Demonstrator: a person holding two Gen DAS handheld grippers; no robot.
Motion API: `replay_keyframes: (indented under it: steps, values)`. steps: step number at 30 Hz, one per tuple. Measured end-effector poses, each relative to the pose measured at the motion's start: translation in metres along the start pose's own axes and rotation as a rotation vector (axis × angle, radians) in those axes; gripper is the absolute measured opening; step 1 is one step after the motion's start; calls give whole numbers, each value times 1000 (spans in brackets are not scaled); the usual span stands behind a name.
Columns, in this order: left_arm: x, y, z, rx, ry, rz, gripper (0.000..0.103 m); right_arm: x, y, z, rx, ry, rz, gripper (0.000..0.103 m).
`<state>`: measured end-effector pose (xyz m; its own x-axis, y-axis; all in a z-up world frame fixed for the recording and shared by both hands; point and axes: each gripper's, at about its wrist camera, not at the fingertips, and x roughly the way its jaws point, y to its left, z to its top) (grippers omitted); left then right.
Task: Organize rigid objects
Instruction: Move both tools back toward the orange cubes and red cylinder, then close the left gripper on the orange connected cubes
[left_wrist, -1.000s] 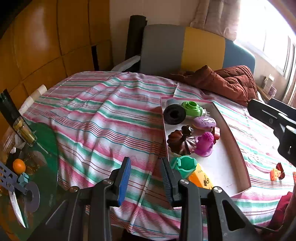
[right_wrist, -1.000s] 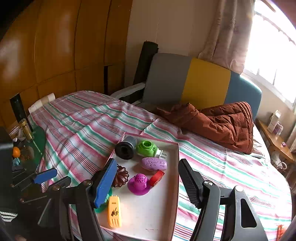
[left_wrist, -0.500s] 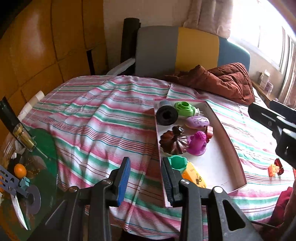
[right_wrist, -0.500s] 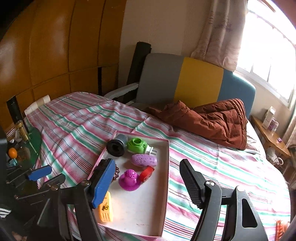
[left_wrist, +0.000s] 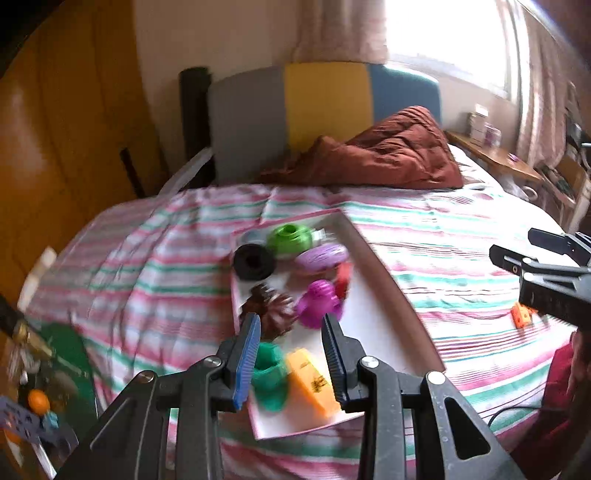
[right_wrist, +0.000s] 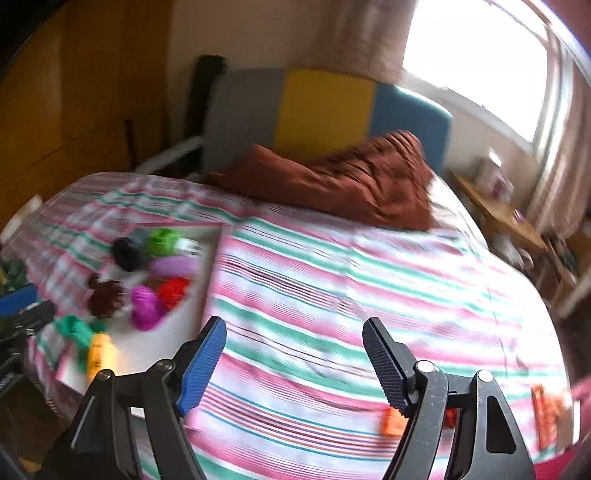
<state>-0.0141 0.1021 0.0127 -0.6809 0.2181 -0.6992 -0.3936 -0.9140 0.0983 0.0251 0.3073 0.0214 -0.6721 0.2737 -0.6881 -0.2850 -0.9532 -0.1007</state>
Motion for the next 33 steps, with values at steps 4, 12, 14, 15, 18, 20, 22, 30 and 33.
replay_keyframes:
  steps: [4,12,14,15,18,20,22,30,33]
  values:
    - [0,-22,6,64,-16,-26,34,3,-50,-6,91,14,-78,77]
    - [4,-59,10,152,-16,-65,34,-1,-131,-18,244,19,-207,81]
    - [5,-65,11,171,-14,-71,34,0,-148,-24,287,24,-221,81]
    - [6,-69,11,180,-13,-75,34,2,-157,-28,314,30,-228,81]
    - [9,-80,11,206,-8,-88,34,5,-178,-40,382,40,-239,81]
    - [11,-86,11,219,-3,-96,34,9,-190,-49,427,46,-244,81]
    - [13,-93,11,231,4,-116,34,11,-203,-58,491,49,-238,81]
    - [34,-131,12,246,93,-272,34,7,-243,-78,757,17,-175,81]
    - [50,-156,13,252,161,-352,34,6,-250,-83,810,11,-166,81]
